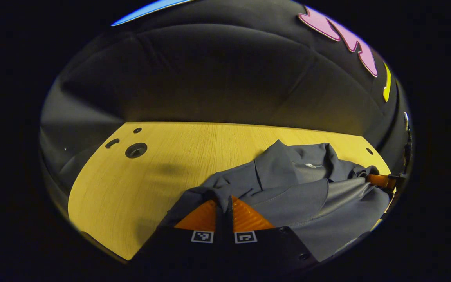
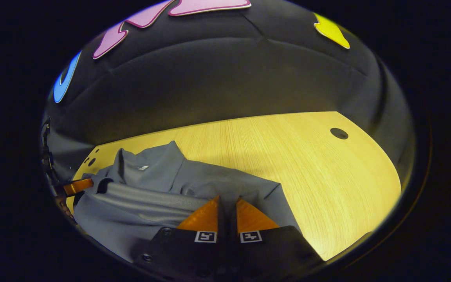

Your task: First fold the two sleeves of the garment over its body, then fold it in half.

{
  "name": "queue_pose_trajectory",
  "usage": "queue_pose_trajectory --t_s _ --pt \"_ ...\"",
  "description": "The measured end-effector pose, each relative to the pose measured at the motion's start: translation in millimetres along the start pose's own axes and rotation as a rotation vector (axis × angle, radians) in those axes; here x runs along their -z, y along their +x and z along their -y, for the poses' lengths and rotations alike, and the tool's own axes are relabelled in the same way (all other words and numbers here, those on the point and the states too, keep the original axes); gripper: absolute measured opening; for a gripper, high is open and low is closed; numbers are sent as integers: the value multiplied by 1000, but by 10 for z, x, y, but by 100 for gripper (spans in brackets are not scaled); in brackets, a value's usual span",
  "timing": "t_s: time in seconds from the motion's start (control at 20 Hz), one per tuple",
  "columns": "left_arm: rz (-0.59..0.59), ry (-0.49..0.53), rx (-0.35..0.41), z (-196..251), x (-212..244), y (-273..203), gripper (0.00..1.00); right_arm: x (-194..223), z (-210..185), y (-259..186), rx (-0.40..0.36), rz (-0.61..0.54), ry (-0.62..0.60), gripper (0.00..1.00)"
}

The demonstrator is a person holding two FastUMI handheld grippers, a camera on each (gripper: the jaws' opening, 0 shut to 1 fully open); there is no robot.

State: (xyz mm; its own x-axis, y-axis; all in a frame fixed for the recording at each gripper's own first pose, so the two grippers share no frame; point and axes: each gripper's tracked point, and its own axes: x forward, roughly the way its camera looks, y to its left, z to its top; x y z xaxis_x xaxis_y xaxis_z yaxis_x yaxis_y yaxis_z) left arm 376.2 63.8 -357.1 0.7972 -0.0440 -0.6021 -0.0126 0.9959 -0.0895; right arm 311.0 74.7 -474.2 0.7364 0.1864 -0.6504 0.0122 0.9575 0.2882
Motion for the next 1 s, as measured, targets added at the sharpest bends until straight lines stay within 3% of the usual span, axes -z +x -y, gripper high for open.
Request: queue_pose_trajectory --t_s 0.2,0.25,0.3,0.35,0.45,0.5,0.55,0.6,0.7,0.75,1.0 --pt "4 50 -3 15 -43 -77 14 -24 23 -47 19 -9 21 15" --pt "0 53 -6 9 -49 -91 25 -40 32 -79 27 -7 15 18" --pt "-2 57 -13 0 -39 -117 30 -61 50 -125 36 -4 6 20" --pt "-3 58 -18 -11 -39 -149 46 -61 84 -163 55 -7 -7 27" --pt "9 56 -23 -16 -47 -243 58 -88 76 -228 55 -1 -17 48" --pt "20 53 -25 -34 -39 -280 65 -115 84 -265 59 7 -21 54" --pt "34 46 -26 -33 -44 -345 75 -143 89 -328 60 16 -24 49" --pt "49 42 -18 -9 -57 -416 80 -179 101 -368 62 29 -27 62" --pt "83 35 -22 -31 -85 -540 92 -246 113 -501 64 48 -28 70" --pt "103 21 -16 -19 -120 -612 93 -288 102 -589 60 64 -23 82" --pt "195 -40 11 37 -288 -1150 95 -429 48 -1141 55 146 -7 86"
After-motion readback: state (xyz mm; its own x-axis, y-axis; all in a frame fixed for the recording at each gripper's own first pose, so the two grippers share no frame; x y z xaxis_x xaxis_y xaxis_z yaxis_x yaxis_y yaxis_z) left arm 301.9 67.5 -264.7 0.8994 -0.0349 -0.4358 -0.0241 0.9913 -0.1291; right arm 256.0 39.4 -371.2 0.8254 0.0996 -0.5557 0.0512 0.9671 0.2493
